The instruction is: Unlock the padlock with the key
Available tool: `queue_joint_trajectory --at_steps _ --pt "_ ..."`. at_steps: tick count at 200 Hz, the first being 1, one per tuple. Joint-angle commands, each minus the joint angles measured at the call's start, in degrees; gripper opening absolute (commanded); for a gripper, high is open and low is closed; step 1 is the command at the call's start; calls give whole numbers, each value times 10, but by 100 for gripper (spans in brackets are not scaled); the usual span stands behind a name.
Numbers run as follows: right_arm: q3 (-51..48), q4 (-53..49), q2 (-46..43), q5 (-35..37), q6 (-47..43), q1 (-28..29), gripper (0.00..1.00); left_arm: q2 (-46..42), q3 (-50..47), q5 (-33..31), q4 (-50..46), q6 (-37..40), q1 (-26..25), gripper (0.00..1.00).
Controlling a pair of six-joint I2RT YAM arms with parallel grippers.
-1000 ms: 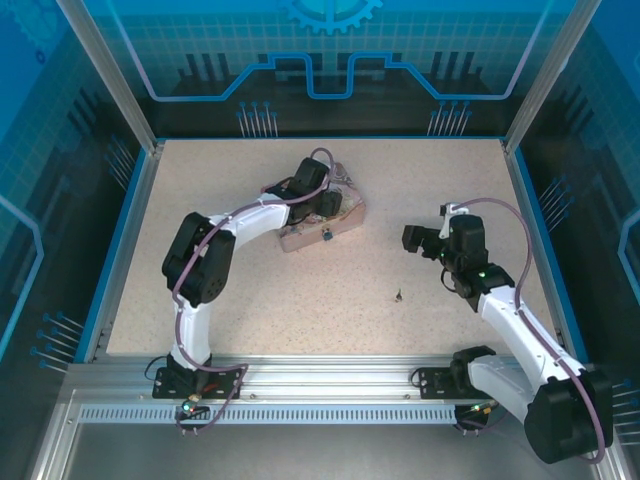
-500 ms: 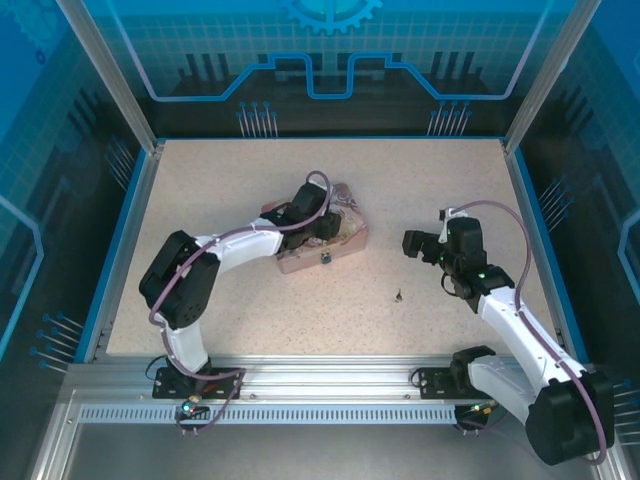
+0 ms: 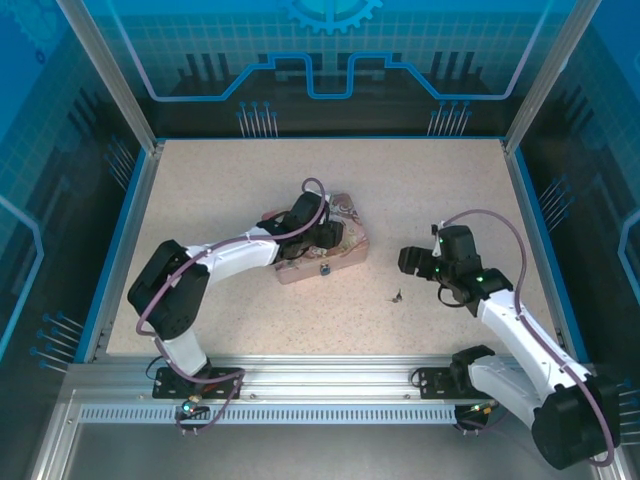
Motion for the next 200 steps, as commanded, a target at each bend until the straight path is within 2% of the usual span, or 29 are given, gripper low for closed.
queue_joint_trajectory --at_steps 1,46,84,131,164,200 --pt "-2 -27 11 -24 61 30 78 -48 17 13 -33 1 -4 66" --pt "-7 -34 103 -10 132 87 55 -127 16 7 -41 19 8 70" --pt "5 -56 160 49 173 112 49 -188 -24 -8 -44 19 11 70" --pt "14 -55 213 57 201 134 37 -225 -47 -26 -49 24 13 72" --pt "-1 -36 221 62 232 143 33 -227 -44 -24 -50 24 14 73" --pt "3 -29 238 63 228 147 26 -224 -39 -24 -53 29 14 73"
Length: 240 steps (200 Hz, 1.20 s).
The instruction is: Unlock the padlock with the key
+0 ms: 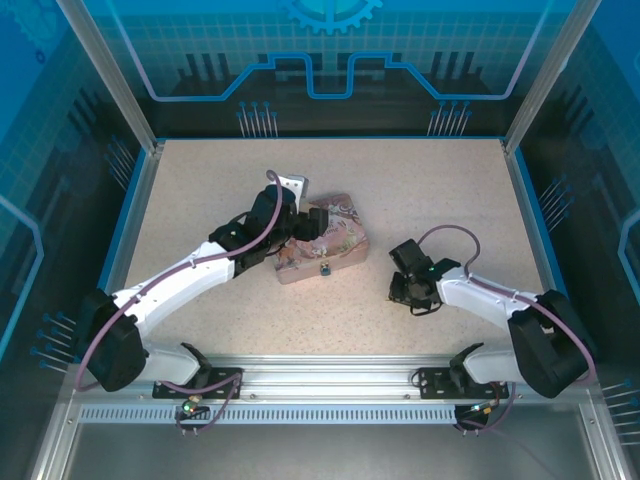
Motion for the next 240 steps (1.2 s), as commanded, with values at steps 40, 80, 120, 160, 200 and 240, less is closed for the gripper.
queue_joint_trajectory --at_steps 40,80,120,160,200,240 --pt "3 5 27 9 10 11 18 -14 4 -8 -14 15 4 74" --pt "-6 32 26 4 -5 11 7 -14 7 -9 -20 20 4 75" --pt "-9 45 -21 17 -57 10 0 -22 7 -10 -24 21 4 76" --pt "-36 117 -122 -39 -155 1 0 -55 -6 14 -8 6 9 79" --pt "-80 252 -246 -165 -188 -29 0 -97 -16 89 22 -17 13 79" --pt "-88 362 -306 -254 -174 -44 0 -102 -19 202 65 -78 14 79"
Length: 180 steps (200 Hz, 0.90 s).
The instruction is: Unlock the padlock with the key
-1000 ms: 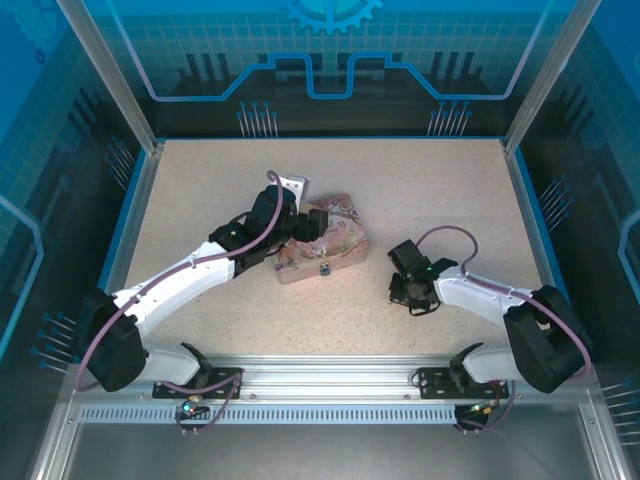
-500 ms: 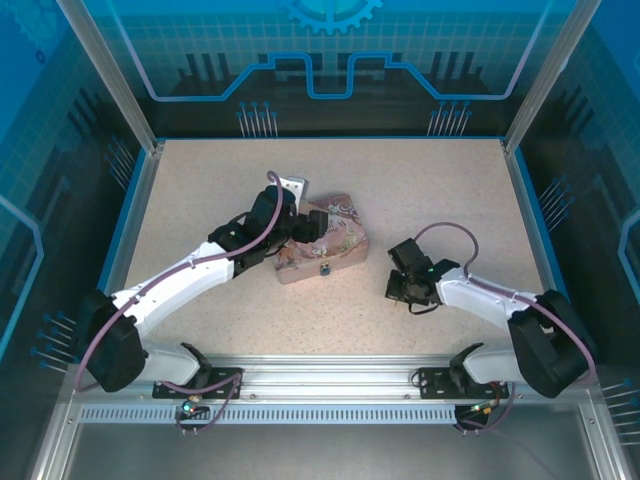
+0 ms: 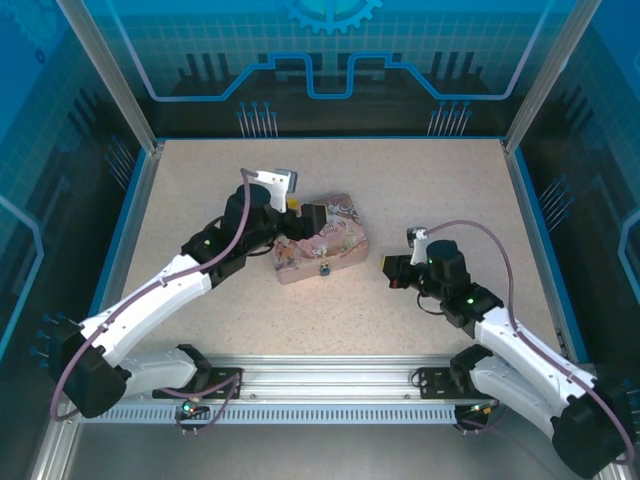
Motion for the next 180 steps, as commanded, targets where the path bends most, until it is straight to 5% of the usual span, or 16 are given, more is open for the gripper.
queue_joint_trajectory --at_steps 1,53,180 --pt "-3 108 -20 -89 -4 -13 0 -4 -9 97 43 -52 4 79" --pt "32 149 -7 -154 -8 -13 0 37 -21 200 141 -156 -3 74" --pt "40 244 26 -166 33 9 0 141 1 293 255 -197 -46 42"
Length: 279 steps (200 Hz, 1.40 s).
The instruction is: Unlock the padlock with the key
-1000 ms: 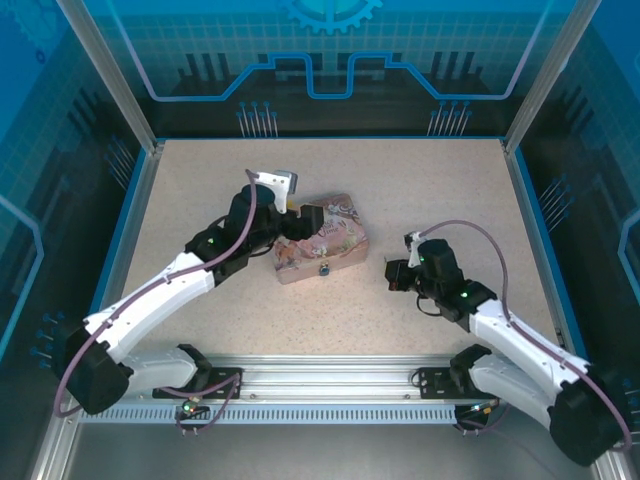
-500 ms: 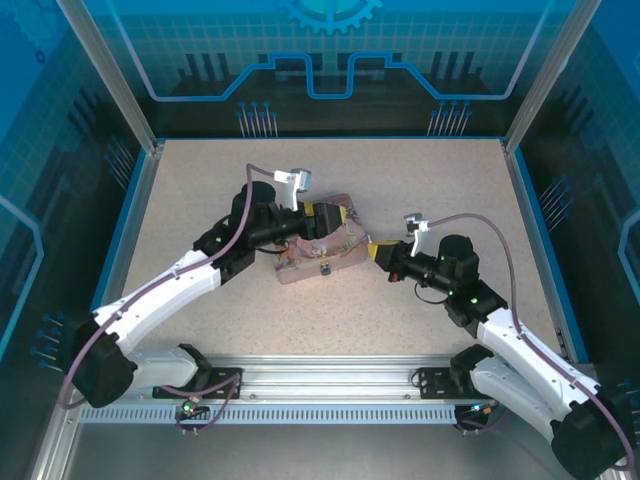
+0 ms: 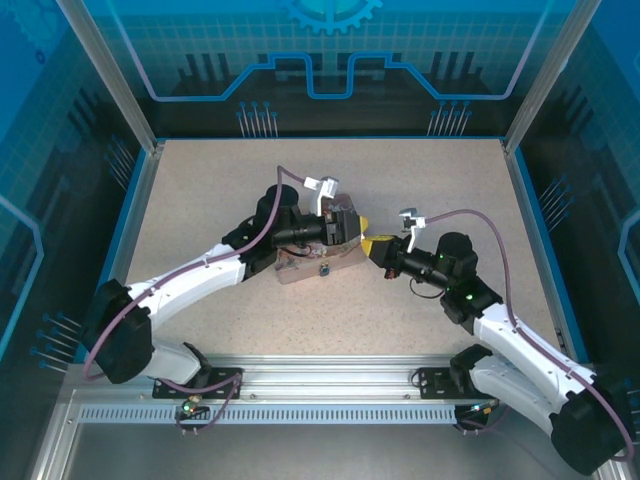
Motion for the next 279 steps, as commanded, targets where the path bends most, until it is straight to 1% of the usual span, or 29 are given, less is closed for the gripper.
queue_joint_trajectory --at_steps 1,43,55,79,90,108,134,150,167,180,191,210,279 --pt "20 39 2 -6 13 7 0 10 12 26 30 -5 -8 42" --pt "26 46 10 -8 20 9 0 14 10 29 30 -4 -11 26" --pt "26 44 11 -7 22 8 0 14 10 29 29 -3 -11 19" --pt "24 41 10 -5 25 9 0 10 8 25 28 0 -11 0" --pt "24 37 8 -11 24 6 1 7 6 21 28 2 -11 0" --pt "23 30 1 -35 23 -6 7 0 5 15 26 7 -10 0" --pt "5 34 -21 -78 24 -40 30 -10 5 8 19 15 -10 0" --pt "-21 85 -36 -111 41 -70 41 -13 6 8 19 16 -10 0" --pt "-43 141 -40 -147 67 -101 48 -14 8 11 21 14 -11 0" --pt "-48 162 -36 -160 75 -111 52 -15 9 14 24 12 -11 0" --pt "-48 174 -28 -167 76 -111 54 -16 11 17 26 11 -10 0" --pt "-42 207 -1 -184 94 -108 54 -16 14 21 25 11 -10 0" --pt "-9 228 65 -166 100 -56 43 -16 13 20 29 8 -11 0"
